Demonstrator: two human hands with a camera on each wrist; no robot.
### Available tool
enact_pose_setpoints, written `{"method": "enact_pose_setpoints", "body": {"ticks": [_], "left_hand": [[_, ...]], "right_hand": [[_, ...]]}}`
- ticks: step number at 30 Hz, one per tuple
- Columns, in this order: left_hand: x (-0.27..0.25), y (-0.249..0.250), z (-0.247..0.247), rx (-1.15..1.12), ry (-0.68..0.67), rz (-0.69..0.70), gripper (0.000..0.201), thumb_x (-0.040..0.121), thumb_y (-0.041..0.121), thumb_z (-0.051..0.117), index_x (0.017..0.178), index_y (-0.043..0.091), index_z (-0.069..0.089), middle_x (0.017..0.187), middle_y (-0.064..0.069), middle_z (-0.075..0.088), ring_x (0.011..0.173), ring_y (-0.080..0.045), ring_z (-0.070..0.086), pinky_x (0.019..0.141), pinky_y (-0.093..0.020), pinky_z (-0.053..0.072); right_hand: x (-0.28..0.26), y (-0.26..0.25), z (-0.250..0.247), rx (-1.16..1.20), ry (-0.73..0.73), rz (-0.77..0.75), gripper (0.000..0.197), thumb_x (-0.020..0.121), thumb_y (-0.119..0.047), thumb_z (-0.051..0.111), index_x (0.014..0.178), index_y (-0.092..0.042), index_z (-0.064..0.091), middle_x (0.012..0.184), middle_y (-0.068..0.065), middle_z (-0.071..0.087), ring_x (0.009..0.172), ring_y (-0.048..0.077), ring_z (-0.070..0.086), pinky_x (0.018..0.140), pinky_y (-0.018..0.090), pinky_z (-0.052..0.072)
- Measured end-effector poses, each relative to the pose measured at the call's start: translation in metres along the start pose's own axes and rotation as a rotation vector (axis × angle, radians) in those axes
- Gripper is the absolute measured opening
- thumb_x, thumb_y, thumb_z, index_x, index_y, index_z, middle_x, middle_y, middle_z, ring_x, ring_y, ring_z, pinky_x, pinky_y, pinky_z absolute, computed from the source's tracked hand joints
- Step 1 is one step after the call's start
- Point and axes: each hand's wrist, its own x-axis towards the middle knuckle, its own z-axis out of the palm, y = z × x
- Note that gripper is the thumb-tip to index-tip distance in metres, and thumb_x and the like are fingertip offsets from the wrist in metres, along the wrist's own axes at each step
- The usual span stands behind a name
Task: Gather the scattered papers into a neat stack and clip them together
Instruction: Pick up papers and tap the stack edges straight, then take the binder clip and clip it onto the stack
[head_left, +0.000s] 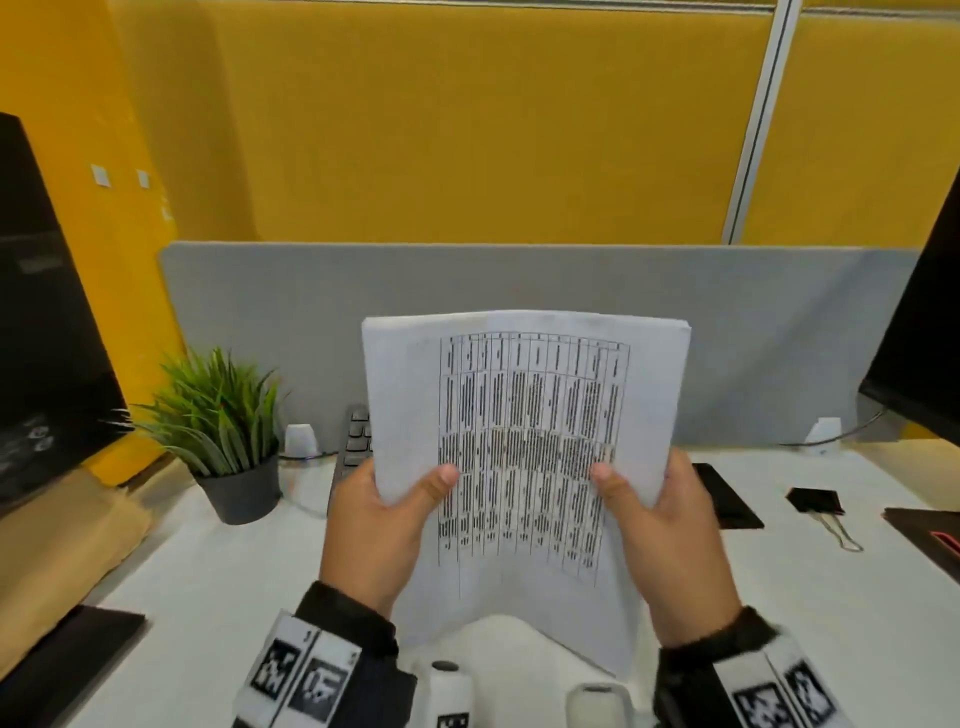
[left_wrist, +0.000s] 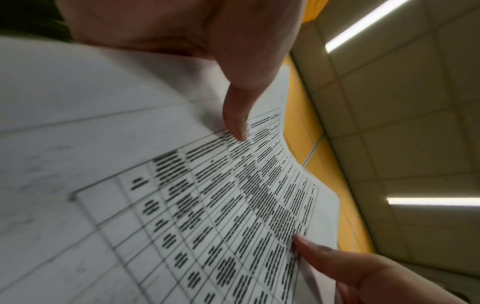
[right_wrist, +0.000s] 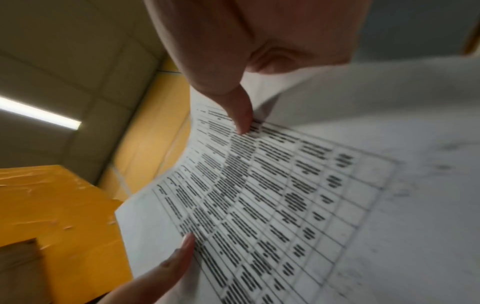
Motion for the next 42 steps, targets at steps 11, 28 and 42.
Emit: {"method": "enact_pose_setpoints", "body": {"ticks": [11,28,42], "left_hand": [[0.002,-0.017,-0.003,-0.062,0.012,-0.143,0.029,0.058,0.032,0.073,0.087,0.027,0.068,0.082,0.018,0.073,0.085,-0.002,0.068,0.082,-0.027,0.051],[0.005,-0.026,-0.003,-0.104,0.016,-0.143,0.019,0.055,0.032,0.073,0.074,0.036,0.073,0.078,0.023,0.072,0.08,-0.003,0.068,0.074,-0.026,0.047],[0.006,-0.023,-0.006,-0.17,0.02,-0.142,0.024,0.056,0.024,0.073,0.08,0.023,0.07,0.079,0.013,0.075,0.079,-0.004,0.07,0.075,-0.027,0.052]], "right_hand": [[0.001,0.015,-0.003,0.041,-0.09,0.093,0.048,0.076,-0.043,0.067,0.12,-0.028,0.055,0.114,-0.007,0.068,0.107,0.013,0.064,0.091,0.04,0.051],[0.156,0.098,-0.161,-1.313,-0.26,0.726,0.056,0.093,-0.024,0.05,0.143,-0.004,0.032,0.15,0.018,0.029,0.137,0.032,0.03,0.112,0.036,0.026],[0.172,0.085,-0.166,-1.116,-0.037,0.57,0.036,0.081,-0.031,0.067,0.103,-0.003,0.061,0.079,0.015,0.064,0.07,0.03,0.063,0.073,0.04,0.053]]}}
